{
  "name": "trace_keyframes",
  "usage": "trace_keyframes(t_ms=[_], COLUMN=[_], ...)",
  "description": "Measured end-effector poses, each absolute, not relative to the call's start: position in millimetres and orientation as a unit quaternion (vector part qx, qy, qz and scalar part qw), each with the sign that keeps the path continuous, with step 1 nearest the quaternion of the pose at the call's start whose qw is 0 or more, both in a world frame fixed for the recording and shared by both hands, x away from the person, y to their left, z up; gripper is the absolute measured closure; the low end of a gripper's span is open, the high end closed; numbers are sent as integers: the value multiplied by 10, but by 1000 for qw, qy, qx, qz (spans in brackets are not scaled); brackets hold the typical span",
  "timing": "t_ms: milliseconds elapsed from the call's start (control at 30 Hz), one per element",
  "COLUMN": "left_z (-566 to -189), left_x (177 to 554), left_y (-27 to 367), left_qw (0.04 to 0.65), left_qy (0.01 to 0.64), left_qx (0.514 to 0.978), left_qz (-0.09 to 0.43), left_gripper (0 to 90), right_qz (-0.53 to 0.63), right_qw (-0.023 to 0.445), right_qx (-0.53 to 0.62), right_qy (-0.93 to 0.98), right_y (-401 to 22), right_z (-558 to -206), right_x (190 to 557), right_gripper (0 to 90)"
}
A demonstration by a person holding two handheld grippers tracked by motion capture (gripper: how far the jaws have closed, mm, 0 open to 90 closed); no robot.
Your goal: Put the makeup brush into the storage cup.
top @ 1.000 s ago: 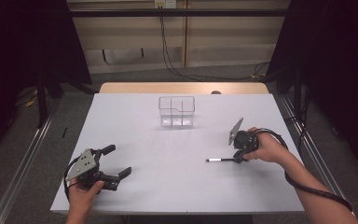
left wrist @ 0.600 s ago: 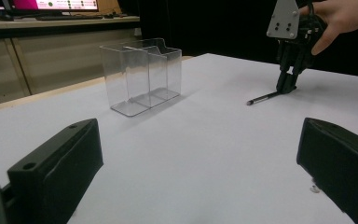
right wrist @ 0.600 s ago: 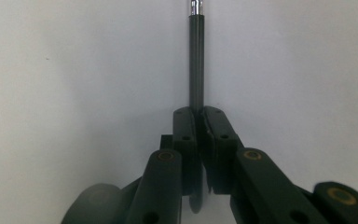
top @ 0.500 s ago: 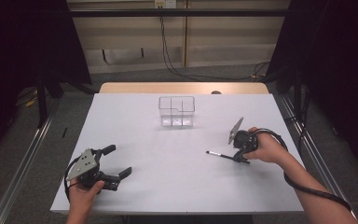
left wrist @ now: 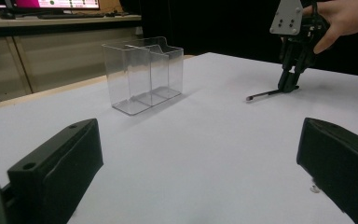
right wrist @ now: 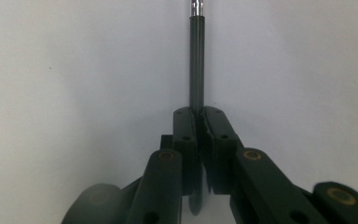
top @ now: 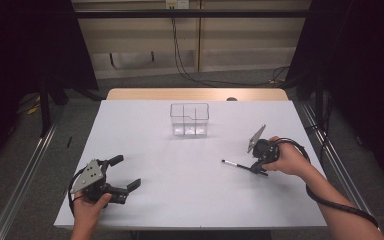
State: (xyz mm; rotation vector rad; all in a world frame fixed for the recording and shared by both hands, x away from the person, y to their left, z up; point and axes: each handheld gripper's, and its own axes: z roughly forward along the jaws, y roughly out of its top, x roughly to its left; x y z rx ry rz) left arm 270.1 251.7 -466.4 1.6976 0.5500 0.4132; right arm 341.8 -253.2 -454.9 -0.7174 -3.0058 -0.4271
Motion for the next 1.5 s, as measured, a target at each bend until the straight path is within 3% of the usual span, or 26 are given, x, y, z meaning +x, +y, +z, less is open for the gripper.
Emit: trace_keyframes(t_ms=[567,1500], left_z=[-4664,-4659], left_x=[2699,2696], left_y=[2528,2527], left_qw=[607,605], left_qy=[241,241], left_qx=[735,737], left_qz=[180,181], left_gripper=[0,0], right_qz=[-216,-415], right_qw=[5,-44], right_qx=[-267,-297], right_qy=[-939,-859], right_y=[-2586,-2623], right_z=[-4538,-4531], right_x=[3386,3260], right_gripper=[848,848])
